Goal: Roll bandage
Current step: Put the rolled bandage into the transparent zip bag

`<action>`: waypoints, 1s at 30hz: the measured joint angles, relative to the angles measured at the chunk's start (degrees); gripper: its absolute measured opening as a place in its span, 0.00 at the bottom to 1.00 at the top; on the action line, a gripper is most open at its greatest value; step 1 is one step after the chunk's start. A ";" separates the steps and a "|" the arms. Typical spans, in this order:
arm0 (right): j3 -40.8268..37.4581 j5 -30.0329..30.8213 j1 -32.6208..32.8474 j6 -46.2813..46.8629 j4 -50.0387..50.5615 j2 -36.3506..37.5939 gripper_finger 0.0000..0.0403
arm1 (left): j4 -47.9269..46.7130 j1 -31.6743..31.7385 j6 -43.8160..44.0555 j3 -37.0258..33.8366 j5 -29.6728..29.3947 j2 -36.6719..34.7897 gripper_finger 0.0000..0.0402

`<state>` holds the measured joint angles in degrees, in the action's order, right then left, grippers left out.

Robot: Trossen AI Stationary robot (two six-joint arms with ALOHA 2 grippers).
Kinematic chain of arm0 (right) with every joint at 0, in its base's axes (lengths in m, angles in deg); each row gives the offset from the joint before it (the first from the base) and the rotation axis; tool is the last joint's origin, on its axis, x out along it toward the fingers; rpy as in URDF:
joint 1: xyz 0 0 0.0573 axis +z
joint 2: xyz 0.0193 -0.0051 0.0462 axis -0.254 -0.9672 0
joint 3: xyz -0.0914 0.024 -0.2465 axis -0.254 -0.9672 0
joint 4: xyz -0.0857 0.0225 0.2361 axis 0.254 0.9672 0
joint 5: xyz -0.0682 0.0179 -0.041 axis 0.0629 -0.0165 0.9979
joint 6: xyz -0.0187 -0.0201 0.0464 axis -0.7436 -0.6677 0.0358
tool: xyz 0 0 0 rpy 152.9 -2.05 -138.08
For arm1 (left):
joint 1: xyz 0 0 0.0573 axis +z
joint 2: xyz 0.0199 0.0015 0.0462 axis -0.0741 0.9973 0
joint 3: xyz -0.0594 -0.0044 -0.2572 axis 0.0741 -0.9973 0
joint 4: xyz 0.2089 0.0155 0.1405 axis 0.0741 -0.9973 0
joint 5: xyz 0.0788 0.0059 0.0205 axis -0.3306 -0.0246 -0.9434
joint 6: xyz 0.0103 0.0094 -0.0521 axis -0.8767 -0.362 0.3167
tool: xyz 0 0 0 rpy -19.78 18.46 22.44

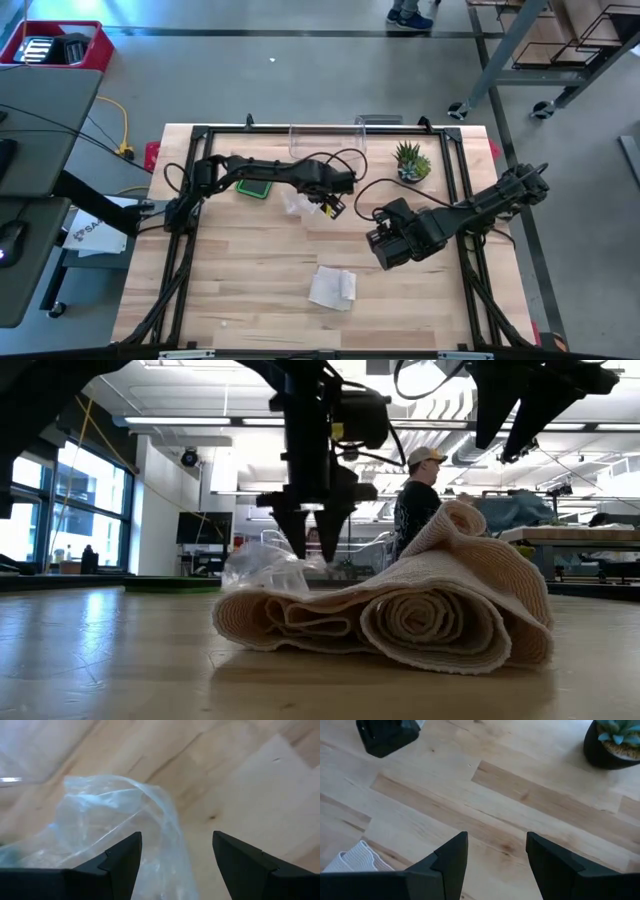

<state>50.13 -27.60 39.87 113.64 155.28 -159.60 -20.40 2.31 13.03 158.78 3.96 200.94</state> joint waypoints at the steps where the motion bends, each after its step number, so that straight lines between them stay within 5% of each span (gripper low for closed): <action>1: 0.00 0.26 0.01 -0.06 0.10 0.00 0.48 | -0.72 -0.01 -0.02 0.01 -1.25 -0.06 0.59; 12: 0.00 2.53 -0.01 -0.14 1.31 -0.02 0.48 | -2.61 -0.45 -0.92 -1.04 -3.81 -0.04 0.33; 19: 0.00 2.53 -0.01 -0.12 1.72 -0.02 0.48 | -3.59 -0.47 -3.52 -2.44 -1.08 -0.02 0.03; 24: 0.00 2.43 0.01 -0.19 1.65 -0.02 0.48 | -6.78 -0.48 -9.42 0.10 0.52 -1.80 0.01; 30: 0.00 2.70 -0.01 -3.37 -1.39 0.60 0.44 | -7.55 -2.57 -12.96 0.95 2.28 -12.87 0.00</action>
<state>50.13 -24.90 39.86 110.28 153.89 -159.00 -27.95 -0.26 0.06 159.73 6.24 188.07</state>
